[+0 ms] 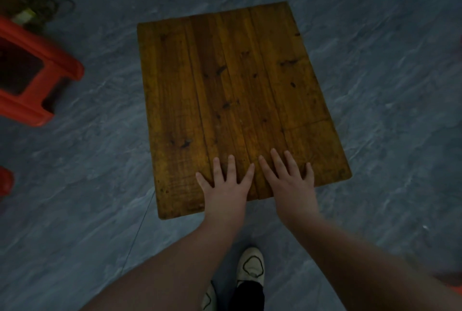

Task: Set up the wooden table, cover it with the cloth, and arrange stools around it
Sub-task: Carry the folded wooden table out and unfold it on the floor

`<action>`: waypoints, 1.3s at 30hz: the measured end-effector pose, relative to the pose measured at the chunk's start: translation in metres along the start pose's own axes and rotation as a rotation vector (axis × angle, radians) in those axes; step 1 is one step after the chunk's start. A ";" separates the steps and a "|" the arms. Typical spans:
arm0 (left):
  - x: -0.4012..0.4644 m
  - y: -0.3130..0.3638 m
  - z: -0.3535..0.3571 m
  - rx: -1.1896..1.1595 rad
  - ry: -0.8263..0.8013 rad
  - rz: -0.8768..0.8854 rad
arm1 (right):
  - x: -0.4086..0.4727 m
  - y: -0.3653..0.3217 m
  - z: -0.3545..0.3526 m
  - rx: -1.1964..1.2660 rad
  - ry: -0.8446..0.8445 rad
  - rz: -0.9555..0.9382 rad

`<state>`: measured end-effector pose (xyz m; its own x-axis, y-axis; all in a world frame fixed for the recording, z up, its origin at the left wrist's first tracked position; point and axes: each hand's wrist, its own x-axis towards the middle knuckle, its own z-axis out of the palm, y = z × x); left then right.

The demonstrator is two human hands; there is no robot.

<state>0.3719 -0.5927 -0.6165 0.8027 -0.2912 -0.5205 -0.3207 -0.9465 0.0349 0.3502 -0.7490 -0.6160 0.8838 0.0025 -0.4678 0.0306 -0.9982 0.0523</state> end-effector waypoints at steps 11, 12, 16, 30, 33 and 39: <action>-0.075 -0.018 0.037 0.115 -0.110 0.090 | -0.079 -0.051 0.029 -0.042 -0.098 0.048; -0.083 -0.020 0.041 0.124 -0.126 0.100 | -0.087 -0.057 0.034 -0.040 -0.098 0.055; -0.114 -0.030 0.059 0.145 -0.149 0.136 | -0.122 -0.081 0.051 -0.003 -0.103 0.087; -0.221 -0.088 0.125 0.242 -0.122 0.262 | -0.230 -0.182 0.107 0.064 -0.076 0.172; -0.238 -0.114 0.138 0.264 -0.124 0.292 | -0.246 -0.215 0.113 0.134 -0.068 0.214; -0.261 -0.160 0.156 0.263 -0.112 0.355 | -0.270 -0.269 0.116 0.149 -0.106 0.251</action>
<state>0.1353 -0.3439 -0.6194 0.5651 -0.5605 -0.6053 -0.6944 -0.7193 0.0178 0.0492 -0.4882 -0.6066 0.8010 -0.2440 -0.5466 -0.2584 -0.9646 0.0519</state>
